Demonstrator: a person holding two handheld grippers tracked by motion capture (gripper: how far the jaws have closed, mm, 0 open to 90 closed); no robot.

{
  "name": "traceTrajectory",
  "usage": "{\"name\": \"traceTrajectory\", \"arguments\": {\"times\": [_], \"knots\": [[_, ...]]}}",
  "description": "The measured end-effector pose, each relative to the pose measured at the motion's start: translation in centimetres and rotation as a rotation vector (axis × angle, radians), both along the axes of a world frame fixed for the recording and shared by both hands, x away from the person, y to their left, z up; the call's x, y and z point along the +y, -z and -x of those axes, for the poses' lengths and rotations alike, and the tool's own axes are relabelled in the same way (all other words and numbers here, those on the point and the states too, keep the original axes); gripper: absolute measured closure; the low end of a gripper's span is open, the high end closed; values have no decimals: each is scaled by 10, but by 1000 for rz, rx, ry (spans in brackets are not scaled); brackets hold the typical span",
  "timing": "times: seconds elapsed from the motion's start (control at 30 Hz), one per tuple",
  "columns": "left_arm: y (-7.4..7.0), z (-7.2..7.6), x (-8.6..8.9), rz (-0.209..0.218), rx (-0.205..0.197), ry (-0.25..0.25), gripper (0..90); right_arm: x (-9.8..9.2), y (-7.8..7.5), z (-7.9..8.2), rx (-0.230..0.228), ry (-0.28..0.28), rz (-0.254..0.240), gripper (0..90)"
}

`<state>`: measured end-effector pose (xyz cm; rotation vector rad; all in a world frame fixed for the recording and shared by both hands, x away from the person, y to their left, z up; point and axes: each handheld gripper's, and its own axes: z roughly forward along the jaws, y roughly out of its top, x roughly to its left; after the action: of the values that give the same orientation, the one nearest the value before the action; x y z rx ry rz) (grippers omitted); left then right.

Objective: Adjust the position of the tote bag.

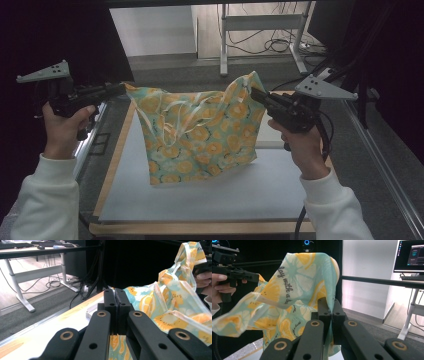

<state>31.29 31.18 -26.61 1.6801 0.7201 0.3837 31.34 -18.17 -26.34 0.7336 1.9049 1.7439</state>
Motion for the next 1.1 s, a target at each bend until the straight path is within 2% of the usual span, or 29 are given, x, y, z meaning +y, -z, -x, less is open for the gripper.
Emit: {"name": "traceTrajectory", "arguments": {"times": [0.23, 0.4, 0.73, 1.1], "knots": [[3, 5, -2, 5, -8, 14, 900, -6, 7, -2, 17, 14, 3, 889], [6, 5, -4, 2, 1, 13, 900, -7, 11, -4, 29, 20, 15, 889], [29, 0, -9, -17, 44, -7, 900, -7, 28, -10, 69, 25, 40, 888], [52, 6, -16, -41, 53, -21, 900, -9, 46, -13, 105, 26, 54, 887]]}}
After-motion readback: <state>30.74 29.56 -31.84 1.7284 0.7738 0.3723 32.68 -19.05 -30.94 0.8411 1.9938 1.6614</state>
